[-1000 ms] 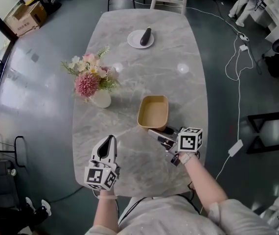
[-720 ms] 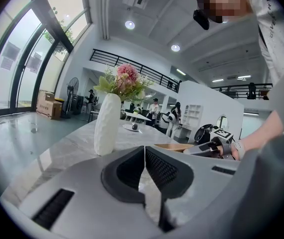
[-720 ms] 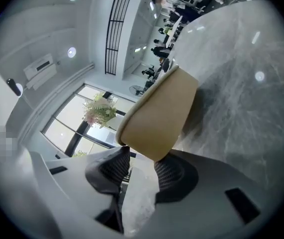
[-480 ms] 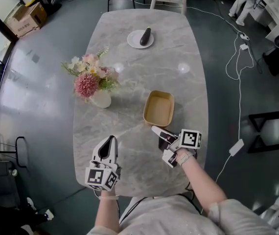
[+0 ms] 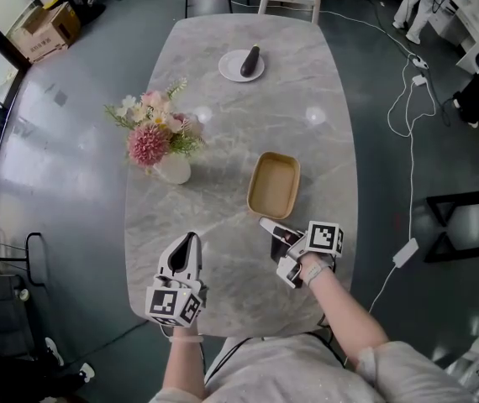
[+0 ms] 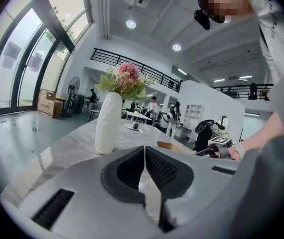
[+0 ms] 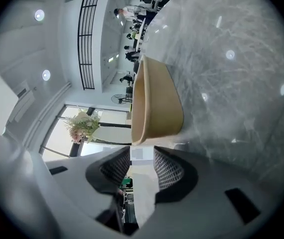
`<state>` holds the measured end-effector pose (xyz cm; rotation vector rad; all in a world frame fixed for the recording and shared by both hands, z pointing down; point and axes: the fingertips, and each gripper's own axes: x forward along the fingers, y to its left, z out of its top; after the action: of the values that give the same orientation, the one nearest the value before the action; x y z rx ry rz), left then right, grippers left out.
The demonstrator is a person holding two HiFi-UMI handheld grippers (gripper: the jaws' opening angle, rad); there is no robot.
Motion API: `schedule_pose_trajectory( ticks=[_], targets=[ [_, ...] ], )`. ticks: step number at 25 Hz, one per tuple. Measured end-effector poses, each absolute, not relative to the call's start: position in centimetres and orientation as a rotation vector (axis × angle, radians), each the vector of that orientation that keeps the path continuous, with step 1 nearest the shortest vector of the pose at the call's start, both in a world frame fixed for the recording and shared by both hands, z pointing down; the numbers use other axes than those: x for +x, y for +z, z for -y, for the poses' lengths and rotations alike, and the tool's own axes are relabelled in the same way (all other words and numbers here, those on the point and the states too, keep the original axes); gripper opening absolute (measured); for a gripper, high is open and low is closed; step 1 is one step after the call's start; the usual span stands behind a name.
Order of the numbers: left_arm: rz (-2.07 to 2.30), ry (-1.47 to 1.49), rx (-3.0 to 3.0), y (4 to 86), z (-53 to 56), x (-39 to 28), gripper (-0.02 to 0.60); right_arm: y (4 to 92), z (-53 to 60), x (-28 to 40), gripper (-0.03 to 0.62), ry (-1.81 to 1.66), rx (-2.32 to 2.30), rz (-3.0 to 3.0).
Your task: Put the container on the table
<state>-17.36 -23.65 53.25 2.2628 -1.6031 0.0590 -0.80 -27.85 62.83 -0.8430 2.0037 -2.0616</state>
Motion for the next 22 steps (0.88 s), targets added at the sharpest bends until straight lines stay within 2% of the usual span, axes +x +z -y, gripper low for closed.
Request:
schedule_pose_trajectory(
  ticks=[8, 13, 22],
  targets=[
    [1.607, 0.064, 2.249, 53.4, 23.1, -17.7, 0.011, 62.6, 27.6, -1.0, 0.143, -2.039, -0.84, -2.062],
    [1.599, 0.064, 2.256, 53.2, 22.8, -17.5, 0.011, 62.2, 26.6, -0.6, 0.067, -2.009, -0.88, -2.184],
    [1.586, 0.065, 2.283, 52.5, 21.7, -17.2, 0.011, 59.8, 25.8, 0.8, 0.009, -1.804, -0.889, -2.378]
  ],
)
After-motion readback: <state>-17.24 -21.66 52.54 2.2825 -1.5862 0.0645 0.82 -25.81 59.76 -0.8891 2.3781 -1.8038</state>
